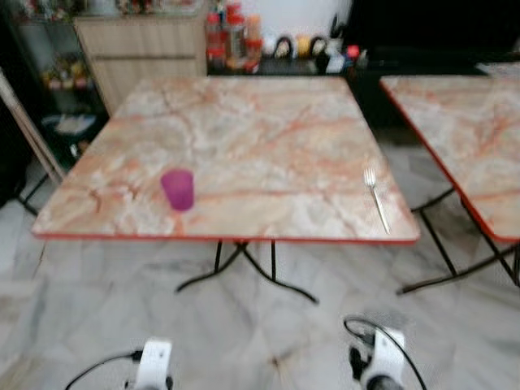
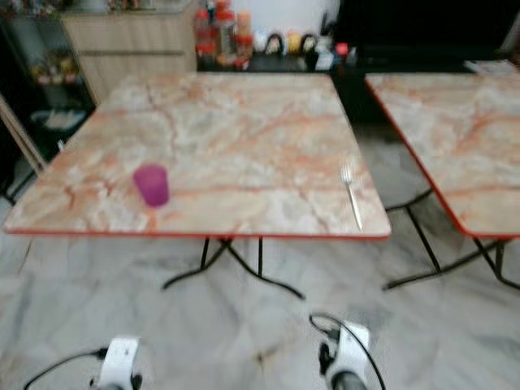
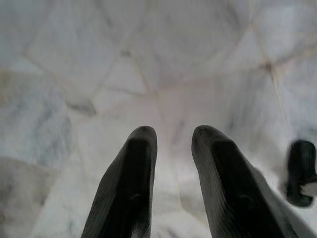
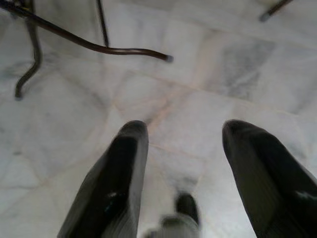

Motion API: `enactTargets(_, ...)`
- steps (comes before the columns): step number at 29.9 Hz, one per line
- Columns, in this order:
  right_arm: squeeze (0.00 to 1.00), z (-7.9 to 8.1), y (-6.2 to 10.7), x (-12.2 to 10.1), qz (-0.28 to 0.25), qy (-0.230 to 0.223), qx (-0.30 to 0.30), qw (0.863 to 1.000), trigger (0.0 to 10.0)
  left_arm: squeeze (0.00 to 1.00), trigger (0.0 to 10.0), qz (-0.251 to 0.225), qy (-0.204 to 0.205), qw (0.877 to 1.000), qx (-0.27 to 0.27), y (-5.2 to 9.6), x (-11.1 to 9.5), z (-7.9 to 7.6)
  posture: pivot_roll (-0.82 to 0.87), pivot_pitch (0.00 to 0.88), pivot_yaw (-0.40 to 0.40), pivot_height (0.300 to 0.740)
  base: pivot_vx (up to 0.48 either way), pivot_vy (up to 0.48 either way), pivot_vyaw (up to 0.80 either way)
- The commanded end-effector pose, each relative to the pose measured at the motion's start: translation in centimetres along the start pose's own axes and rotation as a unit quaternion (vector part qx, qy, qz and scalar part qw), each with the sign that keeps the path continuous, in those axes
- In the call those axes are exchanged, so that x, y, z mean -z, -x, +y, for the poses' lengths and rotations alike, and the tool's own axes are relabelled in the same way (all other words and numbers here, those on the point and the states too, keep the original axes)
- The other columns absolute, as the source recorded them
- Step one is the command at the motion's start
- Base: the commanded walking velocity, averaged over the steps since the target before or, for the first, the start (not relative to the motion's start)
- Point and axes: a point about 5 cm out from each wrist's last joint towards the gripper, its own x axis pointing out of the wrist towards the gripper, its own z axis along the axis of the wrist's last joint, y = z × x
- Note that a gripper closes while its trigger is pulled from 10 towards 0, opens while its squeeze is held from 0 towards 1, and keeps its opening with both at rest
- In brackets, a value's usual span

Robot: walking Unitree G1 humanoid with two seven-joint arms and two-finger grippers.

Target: Setting the table

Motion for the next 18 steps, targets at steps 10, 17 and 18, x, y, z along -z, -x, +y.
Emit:
enactTargets(10,0.00,-1.04,0.13,0.25,0.008,0.004,0.013,1.000,10.0,0.00,10.0,-0.008,0.007,1.000,0.003,-0.10,-0.55,-0.46,-0.03,0.000,0.007,0.725,0.347,0.000,0.30)
enactTargets(17,0.00,-1.16,0.14,0.27,0.010,0.007,0.013,1.000,10.0,0.00,10.0,-0.008,0.006,1.000,0.002,-0.08,-0.46,-0.46,-0.03,0.000,0.009,0.725,0.037,0.000,0.00)
enactTargets(18,0.00,-1.21,0.16,0.28,0.009,0.012,0.011,1.000,10.0,0.00,10.0,-0.008,0.005,1.000,0.002,-0.07,-0.42,-0.42,-0.03,0.000,0.008,0.725,0.000,0.000,0.00)
